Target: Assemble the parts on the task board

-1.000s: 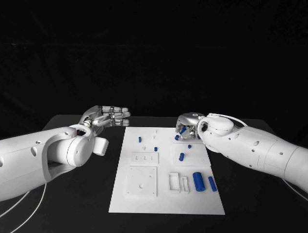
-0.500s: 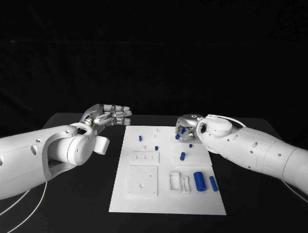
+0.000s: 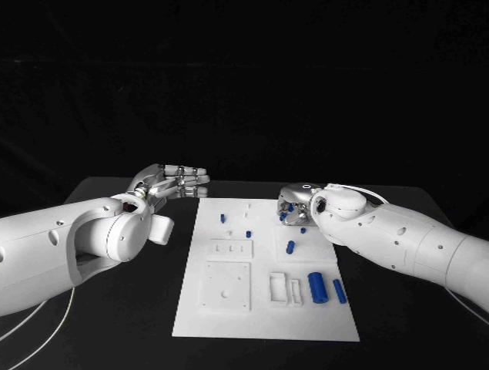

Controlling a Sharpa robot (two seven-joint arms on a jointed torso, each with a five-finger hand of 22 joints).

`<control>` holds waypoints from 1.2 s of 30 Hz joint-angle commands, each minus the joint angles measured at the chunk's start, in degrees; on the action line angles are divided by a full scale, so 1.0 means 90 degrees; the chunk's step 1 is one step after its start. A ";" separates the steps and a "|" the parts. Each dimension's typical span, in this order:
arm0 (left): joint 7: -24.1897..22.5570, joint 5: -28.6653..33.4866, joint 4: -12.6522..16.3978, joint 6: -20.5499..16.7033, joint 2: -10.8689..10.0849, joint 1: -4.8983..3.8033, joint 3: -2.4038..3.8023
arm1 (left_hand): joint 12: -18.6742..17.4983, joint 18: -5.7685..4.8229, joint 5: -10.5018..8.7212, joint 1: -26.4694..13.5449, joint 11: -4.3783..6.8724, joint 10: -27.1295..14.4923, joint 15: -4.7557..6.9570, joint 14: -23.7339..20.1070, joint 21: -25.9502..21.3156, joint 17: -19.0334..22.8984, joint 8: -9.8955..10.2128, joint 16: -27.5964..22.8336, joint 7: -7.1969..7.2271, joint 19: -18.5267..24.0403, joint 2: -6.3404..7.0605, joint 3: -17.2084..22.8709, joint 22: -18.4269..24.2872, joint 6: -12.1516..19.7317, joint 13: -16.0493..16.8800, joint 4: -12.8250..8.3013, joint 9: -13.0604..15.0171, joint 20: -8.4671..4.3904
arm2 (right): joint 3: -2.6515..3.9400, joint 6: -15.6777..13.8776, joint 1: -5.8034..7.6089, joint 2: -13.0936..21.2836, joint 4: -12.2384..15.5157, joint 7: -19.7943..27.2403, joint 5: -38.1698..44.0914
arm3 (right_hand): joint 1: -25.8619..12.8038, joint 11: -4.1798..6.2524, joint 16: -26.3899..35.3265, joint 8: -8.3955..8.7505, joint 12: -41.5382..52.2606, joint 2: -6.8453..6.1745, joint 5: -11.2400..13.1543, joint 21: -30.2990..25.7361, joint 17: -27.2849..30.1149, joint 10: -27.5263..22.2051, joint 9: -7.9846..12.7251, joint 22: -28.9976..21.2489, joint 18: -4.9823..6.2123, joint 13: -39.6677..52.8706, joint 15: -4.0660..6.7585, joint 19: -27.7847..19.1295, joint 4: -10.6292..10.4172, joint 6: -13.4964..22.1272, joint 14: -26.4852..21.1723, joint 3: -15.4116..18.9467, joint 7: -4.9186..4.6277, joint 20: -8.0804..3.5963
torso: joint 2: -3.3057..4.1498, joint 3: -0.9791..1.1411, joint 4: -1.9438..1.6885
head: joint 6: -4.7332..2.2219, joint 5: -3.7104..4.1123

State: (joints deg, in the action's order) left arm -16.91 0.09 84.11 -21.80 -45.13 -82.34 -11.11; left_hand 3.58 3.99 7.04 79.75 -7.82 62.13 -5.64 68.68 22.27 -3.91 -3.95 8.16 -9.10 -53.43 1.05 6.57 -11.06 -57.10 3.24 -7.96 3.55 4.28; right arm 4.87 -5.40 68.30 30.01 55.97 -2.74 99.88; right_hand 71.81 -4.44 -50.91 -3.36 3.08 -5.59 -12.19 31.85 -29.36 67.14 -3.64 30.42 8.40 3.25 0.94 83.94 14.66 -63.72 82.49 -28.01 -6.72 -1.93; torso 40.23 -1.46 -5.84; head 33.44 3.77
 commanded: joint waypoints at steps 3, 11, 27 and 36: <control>0.0007 -0.0045 -0.0015 0.0122 0.0024 -0.0021 0.0007 | -0.0015 -0.0030 -0.0025 -0.0034 -0.0019 -0.0061 0.0004 -0.0044 -0.0039 -0.0003 0.0015 0.0032 0.0017 -0.0024 -0.0026 -0.0070 0.0056 0.0034 0.0008 0.0000 0.0008 0.0034 | -0.0004 0.0004 -0.0007 -0.0009 0.0006 -0.0021 0.0113 | 0.0008 0.0039 -0.0030 -0.0029 0.0024 0.0066 0.0213 0.0048 -0.0012 0.0225 -0.0011 0.0109 -0.0009 0.0016 0.0033 0.0000 -0.0002 -0.0134 -0.0020 -0.0167 0.0012 -0.0063 | 0.0033 -0.0019 -0.0025 | -0.0009 0.0026; 0.0026 -0.0049 -0.0026 0.0139 0.0026 -0.0021 0.0007 | -0.0015 -0.0030 -0.0025 -0.0034 -0.0019 -0.0061 0.0004 -0.0044 -0.0039 -0.0003 0.0015 0.0032 0.0017 -0.0024 -0.0026 -0.0070 0.0056 0.0034 0.0008 0.0000 0.0008 0.0034 | -0.0004 -0.0363 -0.0008 0.0012 0.0030 -0.0094 0.0272 | 0.0199 0.0243 -0.0052 -0.0054 0.0031 0.0234 0.0870 0.0396 -0.0050 0.0915 -0.0063 0.0516 -0.0088 0.0037 0.0189 -0.0074 0.0045 -0.0674 -0.0025 -0.0610 0.0150 -0.0209 | 0.0053 -0.0025 -0.0033 | -0.0029 0.0020; 0.0067 -0.0067 -0.0092 0.0168 0.0051 -0.0023 0.0007 | -0.0016 -0.0030 -0.0045 -0.0024 -0.0026 -0.0094 0.0003 -0.0042 -0.0031 -0.0003 0.0016 0.0035 0.0013 -0.0030 -0.0026 -0.0089 0.0088 0.0041 0.0008 -0.0006 0.0008 0.0034 | 0.0033 -0.1603 0.0083 -0.0172 0.0146 -0.0529 0.0425 | 0.0238 0.0297 -0.0012 -0.0031 0.0029 0.0085 0.0998 0.0495 -0.0092 0.1089 -0.0044 0.1437 -0.0148 0.0032 0.0220 -0.0274 -0.0094 -0.0887 -0.0001 -0.0807 0.0202 -0.0257 | 0.0095 -0.0048 -0.0072 | -0.0179 -0.0055; 0.0079 -0.0072 -0.0165 0.0182 0.0131 -0.0032 0.0007 | -0.0015 -0.0029 -0.0045 -0.0016 -0.0030 -0.0109 0.0002 -0.0044 -0.0026 -0.0003 0.0017 0.0035 0.0011 -0.0031 -0.0031 -0.0092 0.0096 0.0043 0.0008 -0.0010 0.0008 0.0035 | 0.0059 -0.2003 0.0137 -0.0533 -0.0115 -0.0635 0.0439 | 0.0244 0.0298 -0.0017 -0.0031 0.0030 0.0064 0.1003 0.0416 -0.0085 0.1092 -0.0041 0.1549 -0.0152 0.0031 0.0220 -0.0246 -0.0106 -0.0897 0.0001 -0.0822 0.0205 -0.0259 | 0.0120 -0.0067 -0.0097 | -0.0237 -0.0104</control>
State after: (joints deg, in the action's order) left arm -16.11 -0.24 82.69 -21.14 -44.14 -82.42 -11.12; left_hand 3.58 3.99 6.82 79.75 -8.06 61.58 -5.64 68.68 22.27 -3.90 -3.95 8.16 -9.10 -53.43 1.05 6.13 -10.25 -57.10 3.24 -7.99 3.53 4.28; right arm 5.38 -20.17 69.46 25.60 55.29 -7.14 102.74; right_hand 73.49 -4.28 -51.24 -3.53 3.24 -5.14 -3.49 35.80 -30.17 73.95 -4.02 44.31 6.12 3.35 2.64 81.55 13.67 -71.45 82.34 -35.14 -4.84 -4.28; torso 41.18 -1.99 -6.66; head 31.44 2.96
